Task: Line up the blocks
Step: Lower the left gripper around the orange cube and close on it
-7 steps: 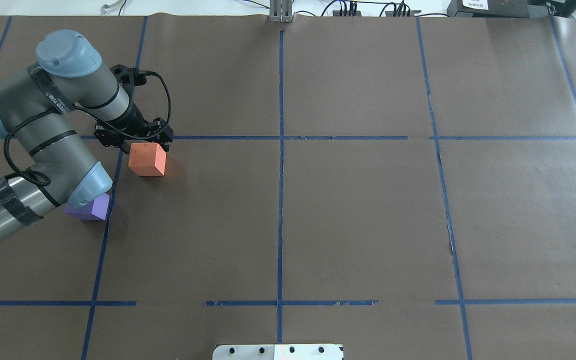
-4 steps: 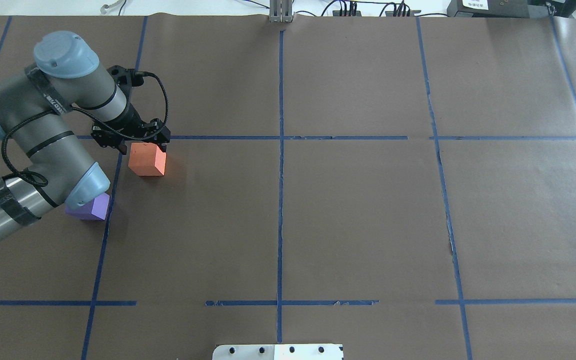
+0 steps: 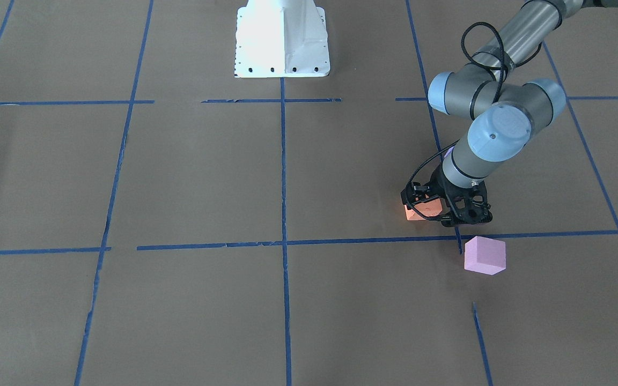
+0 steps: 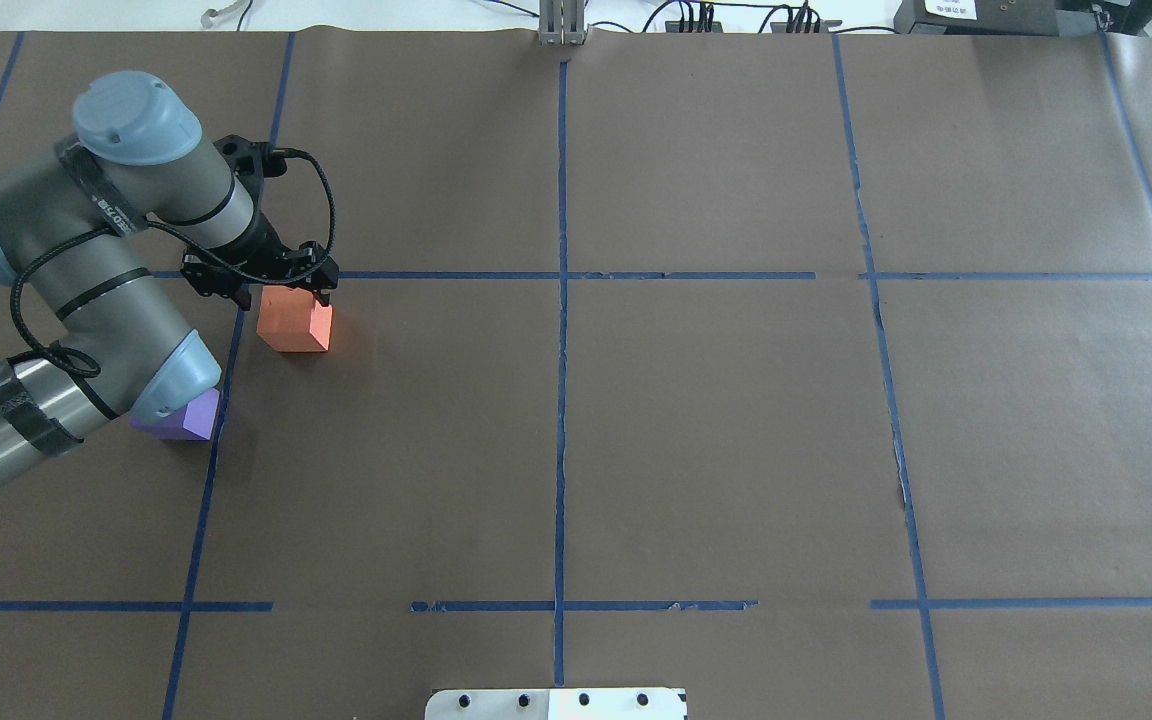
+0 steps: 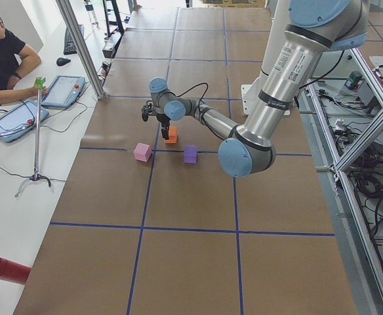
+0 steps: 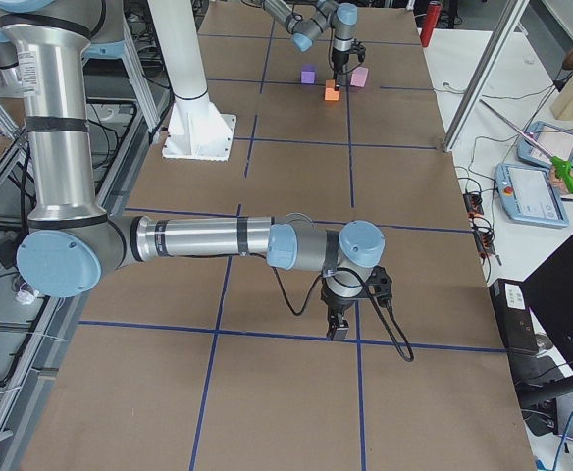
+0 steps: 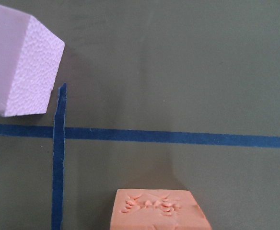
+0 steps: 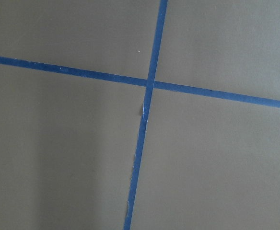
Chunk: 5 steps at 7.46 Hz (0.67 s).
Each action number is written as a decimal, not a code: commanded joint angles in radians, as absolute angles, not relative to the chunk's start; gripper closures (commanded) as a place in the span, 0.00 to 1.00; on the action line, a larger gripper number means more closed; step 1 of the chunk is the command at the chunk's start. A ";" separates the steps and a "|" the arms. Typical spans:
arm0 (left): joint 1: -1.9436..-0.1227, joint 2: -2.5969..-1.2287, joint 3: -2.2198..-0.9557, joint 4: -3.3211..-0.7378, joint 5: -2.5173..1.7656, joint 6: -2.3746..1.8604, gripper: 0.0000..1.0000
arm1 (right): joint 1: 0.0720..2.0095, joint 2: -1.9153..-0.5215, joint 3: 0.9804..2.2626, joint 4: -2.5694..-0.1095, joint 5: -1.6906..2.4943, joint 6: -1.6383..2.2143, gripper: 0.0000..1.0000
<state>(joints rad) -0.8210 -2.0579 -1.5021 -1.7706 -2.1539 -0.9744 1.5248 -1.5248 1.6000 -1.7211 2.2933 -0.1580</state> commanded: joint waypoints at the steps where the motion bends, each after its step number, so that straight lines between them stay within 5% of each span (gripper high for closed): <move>1: -0.811 -2.043 -1.493 -1.810 -2.152 -0.977 0.00 | 1.525 -1.525 1.600 -1.721 2.293 -0.158 0.00; 5: -0.810 -2.043 -1.486 -1.822 -2.152 -0.974 0.00 | 1.525 -1.525 1.600 -1.721 2.293 -0.158 0.00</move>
